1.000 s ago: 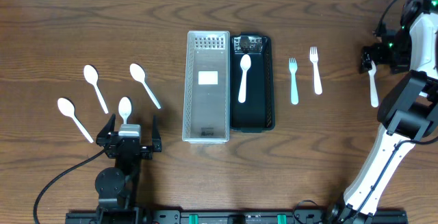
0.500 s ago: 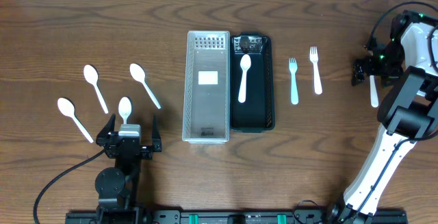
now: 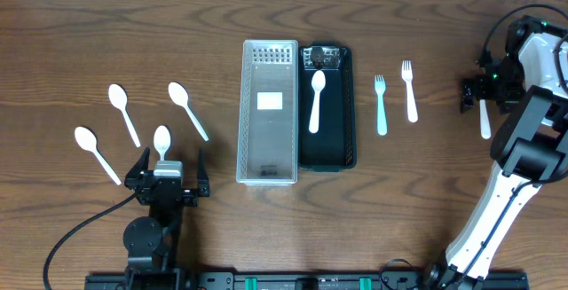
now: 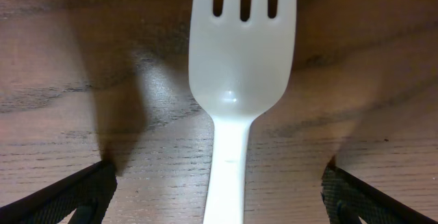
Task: Pack container
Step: 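Carry the fork into the black basket and release it, then lower the right gripper onto the next white fork and grasp it, then carry the fork into the black basket and release it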
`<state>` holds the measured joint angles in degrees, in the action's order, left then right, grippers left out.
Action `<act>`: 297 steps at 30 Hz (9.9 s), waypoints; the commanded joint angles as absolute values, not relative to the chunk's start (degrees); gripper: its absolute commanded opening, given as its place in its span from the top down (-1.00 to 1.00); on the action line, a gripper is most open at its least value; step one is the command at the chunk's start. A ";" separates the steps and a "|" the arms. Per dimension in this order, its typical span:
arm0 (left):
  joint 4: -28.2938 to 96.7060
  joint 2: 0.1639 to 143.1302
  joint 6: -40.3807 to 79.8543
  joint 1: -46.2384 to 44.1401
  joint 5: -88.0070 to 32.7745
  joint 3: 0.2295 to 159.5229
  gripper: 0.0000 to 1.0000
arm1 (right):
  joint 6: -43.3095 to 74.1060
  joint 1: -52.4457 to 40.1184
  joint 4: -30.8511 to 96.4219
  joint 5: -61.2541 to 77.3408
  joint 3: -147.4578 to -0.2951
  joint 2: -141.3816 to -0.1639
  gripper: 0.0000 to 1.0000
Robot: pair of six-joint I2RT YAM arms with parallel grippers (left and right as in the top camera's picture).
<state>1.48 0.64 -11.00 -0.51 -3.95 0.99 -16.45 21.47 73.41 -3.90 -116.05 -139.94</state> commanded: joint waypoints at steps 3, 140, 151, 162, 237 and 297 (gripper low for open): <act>3.64 0.67 -11.77 -0.69 -5.15 0.23 -0.96 | -13.74 21.69 71.50 -4.91 -114.19 -141.82 -0.98; 3.64 0.67 -11.77 -0.69 -5.15 0.23 -0.96 | -8.86 -9.02 86.89 1.91 -141.58 -126.65 -0.98; 3.64 0.67 -11.77 -0.69 -5.15 0.23 -0.96 | -13.15 -3.75 86.52 0.71 -131.00 -126.67 -0.98; 3.64 0.67 -11.77 -0.69 -5.15 0.23 -0.96 | -14.02 -3.49 78.28 0.21 -114.91 -126.67 -0.98; 3.66 0.67 -11.77 -0.69 -5.15 0.23 -0.96 | -6.55 0.78 59.33 -2.55 -105.51 -133.47 -0.99; 3.64 0.67 -11.77 -0.69 -5.15 0.23 -0.96 | 0.58 -4.32 77.45 -2.44 -135.04 -134.58 0.96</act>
<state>1.48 0.64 -11.00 -0.51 -3.95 0.99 -3.46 -2.22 75.75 -2.79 -130.39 -134.43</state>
